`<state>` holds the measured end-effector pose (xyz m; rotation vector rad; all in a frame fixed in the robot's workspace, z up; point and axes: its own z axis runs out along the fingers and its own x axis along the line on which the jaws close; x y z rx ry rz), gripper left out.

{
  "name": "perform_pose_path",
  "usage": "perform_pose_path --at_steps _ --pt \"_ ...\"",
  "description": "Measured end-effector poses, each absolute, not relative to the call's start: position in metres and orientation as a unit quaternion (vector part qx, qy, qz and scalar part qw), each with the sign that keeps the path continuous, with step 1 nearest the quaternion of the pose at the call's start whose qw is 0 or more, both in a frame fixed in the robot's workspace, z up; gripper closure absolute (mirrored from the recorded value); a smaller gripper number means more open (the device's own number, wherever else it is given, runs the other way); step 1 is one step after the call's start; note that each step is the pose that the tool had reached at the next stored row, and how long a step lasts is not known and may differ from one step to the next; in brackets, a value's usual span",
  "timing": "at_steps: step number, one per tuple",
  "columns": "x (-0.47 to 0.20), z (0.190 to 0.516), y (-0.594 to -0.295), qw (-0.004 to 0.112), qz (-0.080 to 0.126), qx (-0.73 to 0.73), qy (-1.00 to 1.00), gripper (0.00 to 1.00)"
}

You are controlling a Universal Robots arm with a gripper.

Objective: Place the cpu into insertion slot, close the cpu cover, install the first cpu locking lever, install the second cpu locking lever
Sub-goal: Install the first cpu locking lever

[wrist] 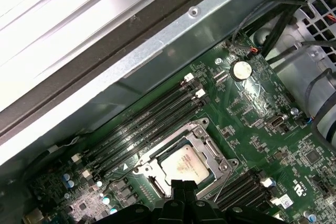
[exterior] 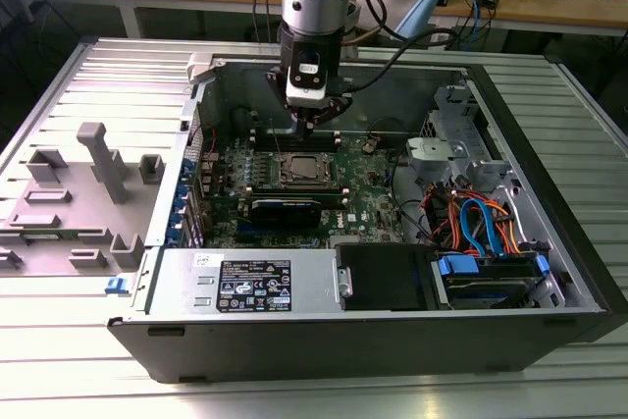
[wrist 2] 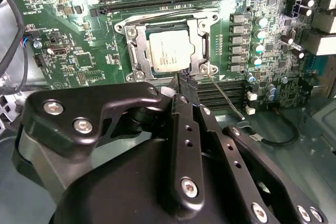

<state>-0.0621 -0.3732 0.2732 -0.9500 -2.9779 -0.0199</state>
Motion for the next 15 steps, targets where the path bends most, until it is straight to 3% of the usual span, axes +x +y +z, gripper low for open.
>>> perform_pose_path --at_steps 15 --pt "-0.0622 0.2732 -0.3733 0.008 -0.007 -0.289 -0.957 0.89"
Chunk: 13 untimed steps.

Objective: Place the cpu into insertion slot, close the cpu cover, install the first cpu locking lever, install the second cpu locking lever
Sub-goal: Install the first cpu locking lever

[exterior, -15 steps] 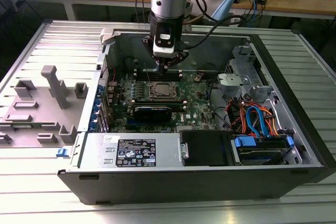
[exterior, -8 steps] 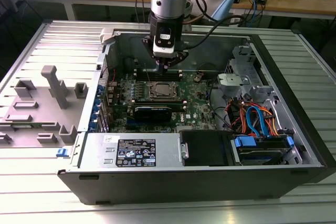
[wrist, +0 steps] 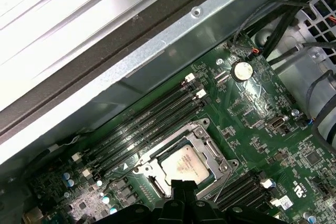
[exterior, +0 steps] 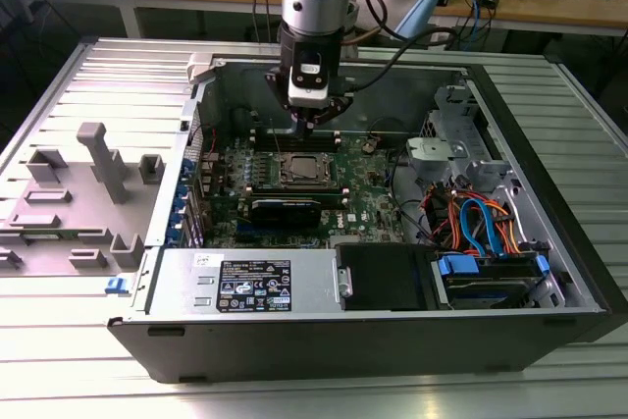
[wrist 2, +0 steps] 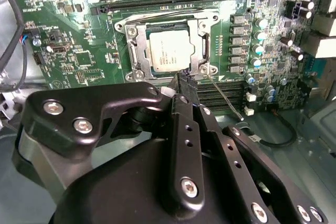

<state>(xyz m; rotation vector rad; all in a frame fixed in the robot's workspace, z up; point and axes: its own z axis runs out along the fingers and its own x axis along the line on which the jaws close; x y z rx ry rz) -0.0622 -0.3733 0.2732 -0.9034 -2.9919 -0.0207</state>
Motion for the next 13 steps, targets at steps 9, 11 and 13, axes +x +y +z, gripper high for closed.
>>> perform_pose_path --at_steps 9,11,13 --pt "-0.0622 0.2732 -0.3733 0.009 -0.006 -0.176 -0.984 0.89" --pt "-0.0622 0.2732 -0.3733 0.009 -0.005 -0.156 -0.988 0.89" --pt "-0.0623 0.2731 -0.3733 0.008 -0.006 -0.138 -0.990 0.89"
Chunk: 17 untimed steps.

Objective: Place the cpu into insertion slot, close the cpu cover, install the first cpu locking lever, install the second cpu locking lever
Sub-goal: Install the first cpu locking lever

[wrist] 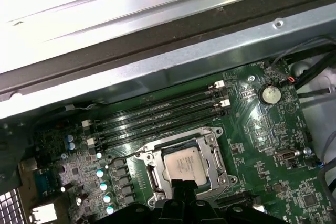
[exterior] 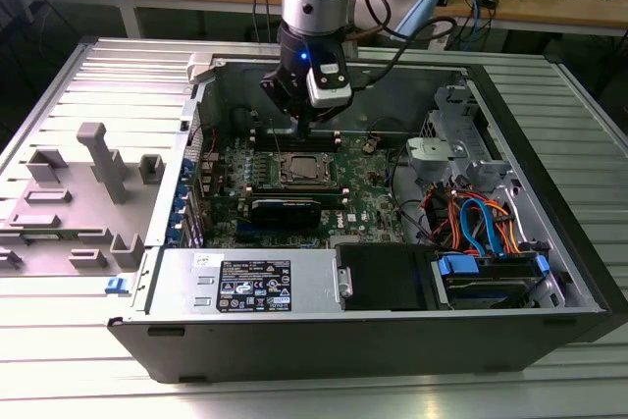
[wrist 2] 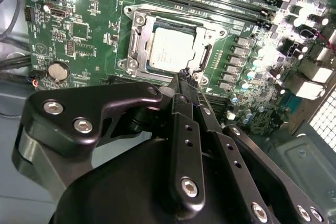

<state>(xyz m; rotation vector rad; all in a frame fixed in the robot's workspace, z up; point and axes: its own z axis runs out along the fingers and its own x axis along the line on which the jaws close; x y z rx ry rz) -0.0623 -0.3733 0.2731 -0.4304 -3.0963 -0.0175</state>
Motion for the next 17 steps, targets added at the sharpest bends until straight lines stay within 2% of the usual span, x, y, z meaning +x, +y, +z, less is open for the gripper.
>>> perform_pose_path --at_steps 5,9,17 --pt "-0.0630 0.2731 -0.3739 0.002 -0.006 -0.122 -0.993 0.89" --pt "-0.0634 0.2729 -0.3741 -0.009 -0.008 -0.112 -0.994 0.89" --pt "-0.0644 0.2753 -0.3741 -0.010 -0.008 -0.085 -0.996 0.89"
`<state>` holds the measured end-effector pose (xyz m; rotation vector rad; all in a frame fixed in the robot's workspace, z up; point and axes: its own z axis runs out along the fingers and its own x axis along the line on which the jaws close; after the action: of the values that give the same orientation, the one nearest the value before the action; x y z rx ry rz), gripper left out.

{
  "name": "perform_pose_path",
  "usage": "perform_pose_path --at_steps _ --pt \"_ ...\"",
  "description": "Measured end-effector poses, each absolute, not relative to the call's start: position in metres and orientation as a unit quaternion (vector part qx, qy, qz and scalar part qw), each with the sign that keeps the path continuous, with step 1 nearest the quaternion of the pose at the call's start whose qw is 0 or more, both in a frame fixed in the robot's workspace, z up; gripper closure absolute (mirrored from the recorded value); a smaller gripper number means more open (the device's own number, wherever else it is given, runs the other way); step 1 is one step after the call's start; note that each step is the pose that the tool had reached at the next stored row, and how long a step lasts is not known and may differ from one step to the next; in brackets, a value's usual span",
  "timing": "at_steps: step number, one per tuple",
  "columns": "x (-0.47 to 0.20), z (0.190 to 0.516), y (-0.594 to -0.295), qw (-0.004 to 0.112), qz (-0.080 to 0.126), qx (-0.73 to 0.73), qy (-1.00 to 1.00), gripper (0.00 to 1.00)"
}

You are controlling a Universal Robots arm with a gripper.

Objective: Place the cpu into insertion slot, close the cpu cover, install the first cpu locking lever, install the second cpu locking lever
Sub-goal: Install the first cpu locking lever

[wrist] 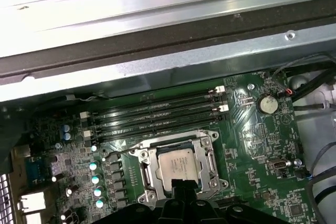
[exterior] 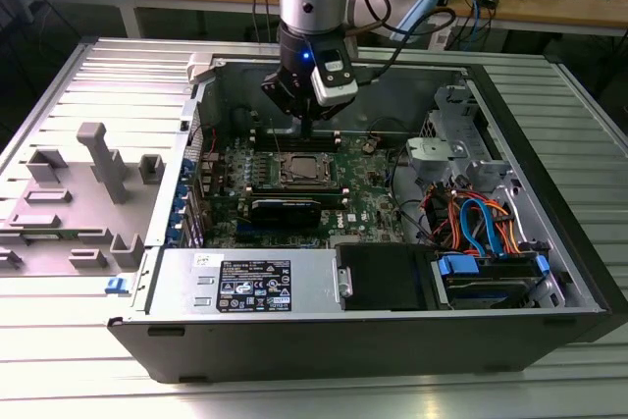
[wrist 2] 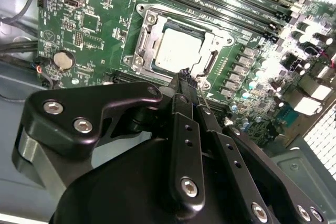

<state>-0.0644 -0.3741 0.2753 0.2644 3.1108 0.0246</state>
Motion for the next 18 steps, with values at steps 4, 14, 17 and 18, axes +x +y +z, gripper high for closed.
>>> perform_pose_path --at_steps 4,14,17,18 --pt "-0.0647 0.2740 -0.3741 0.009 0.009 0.040 0.999 0.89" --pt "-0.0647 0.2738 -0.3746 0.009 0.010 0.009 1.000 0.89" --pt "-0.0647 0.2738 -0.3746 0.009 0.010 0.009 1.000 0.89" --pt "-0.0647 0.2738 -0.3746 0.009 0.010 0.009 1.000 0.89"
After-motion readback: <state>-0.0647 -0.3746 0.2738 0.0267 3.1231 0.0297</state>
